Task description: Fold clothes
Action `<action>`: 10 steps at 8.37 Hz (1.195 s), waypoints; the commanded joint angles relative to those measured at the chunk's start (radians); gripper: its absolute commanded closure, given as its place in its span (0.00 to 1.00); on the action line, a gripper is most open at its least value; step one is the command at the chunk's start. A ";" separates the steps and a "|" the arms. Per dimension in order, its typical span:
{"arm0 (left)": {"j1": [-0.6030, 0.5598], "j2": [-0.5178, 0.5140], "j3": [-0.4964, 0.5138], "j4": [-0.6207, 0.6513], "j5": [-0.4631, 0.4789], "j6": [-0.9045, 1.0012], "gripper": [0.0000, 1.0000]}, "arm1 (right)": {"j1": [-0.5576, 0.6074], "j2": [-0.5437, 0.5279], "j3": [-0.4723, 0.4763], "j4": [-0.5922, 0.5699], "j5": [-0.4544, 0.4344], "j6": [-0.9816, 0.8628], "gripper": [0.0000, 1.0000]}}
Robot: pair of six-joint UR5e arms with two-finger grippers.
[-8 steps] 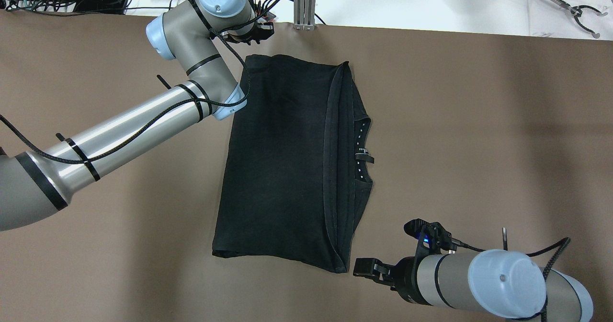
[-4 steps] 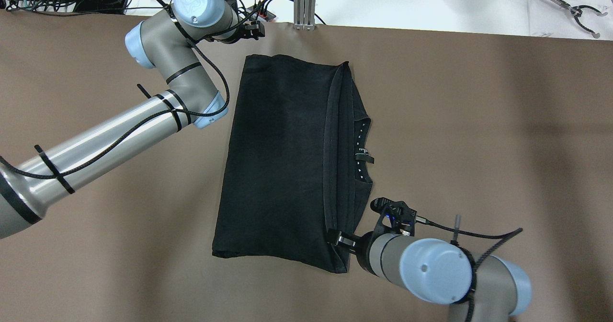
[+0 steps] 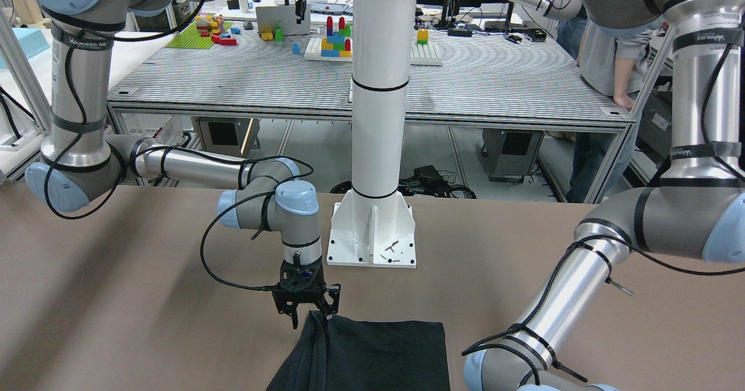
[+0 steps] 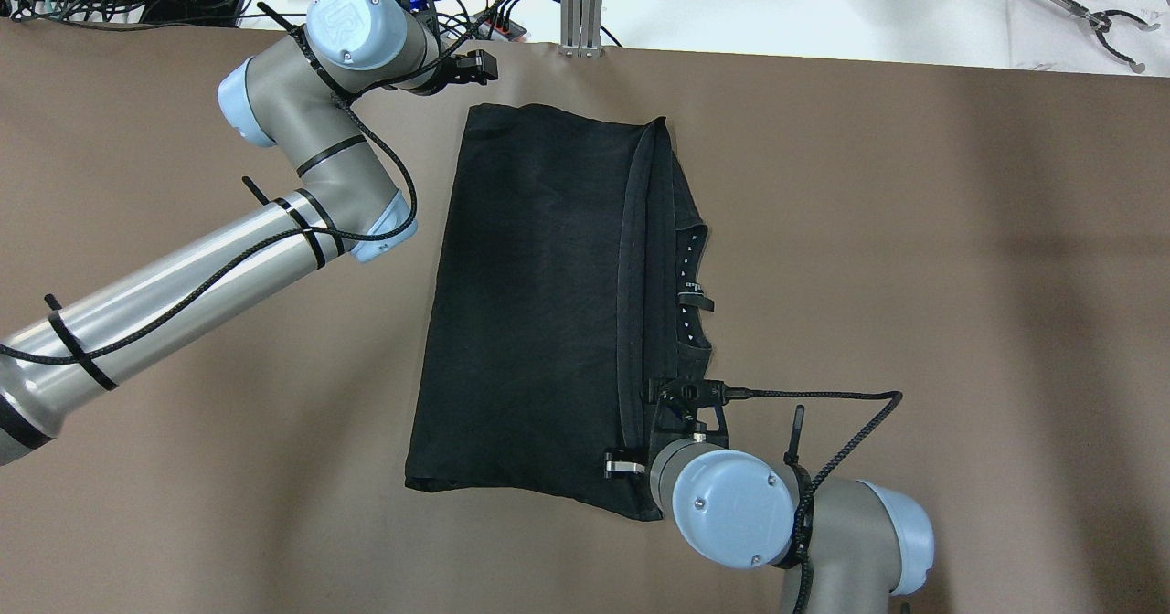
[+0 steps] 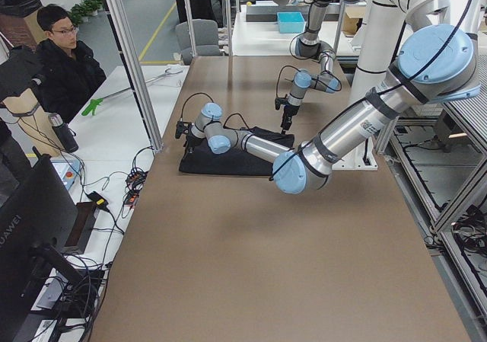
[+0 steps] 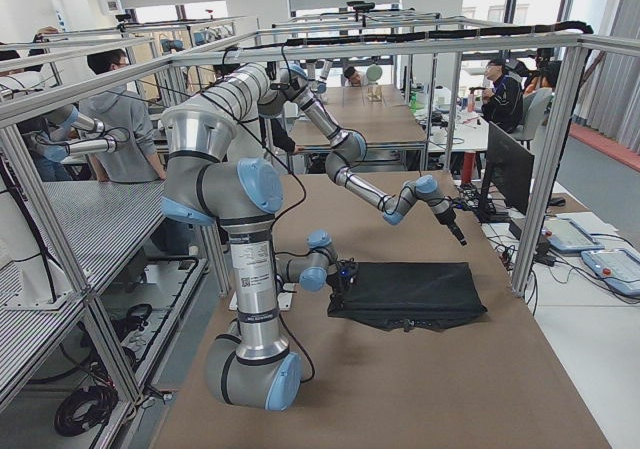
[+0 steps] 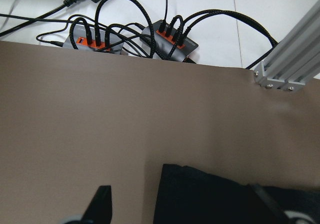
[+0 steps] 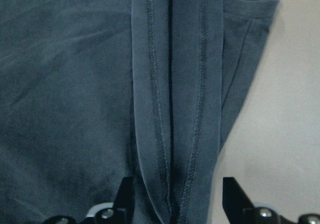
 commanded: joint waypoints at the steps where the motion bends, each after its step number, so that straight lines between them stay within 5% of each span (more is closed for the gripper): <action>1: 0.008 0.002 -0.004 -0.001 0.001 -0.010 0.05 | -0.012 0.076 -0.078 -0.043 -0.009 -0.103 0.37; 6: 0.015 0.020 -0.004 -0.003 0.004 -0.007 0.05 | -0.011 0.103 -0.079 -0.119 -0.009 -0.217 0.72; 9: 0.021 0.024 -0.004 -0.003 0.027 -0.024 0.06 | -0.011 0.104 -0.077 -0.120 -0.009 -0.218 0.69; 10: 0.023 0.025 -0.004 -0.004 0.027 -0.024 0.06 | -0.011 0.103 -0.079 -0.120 -0.009 -0.217 0.88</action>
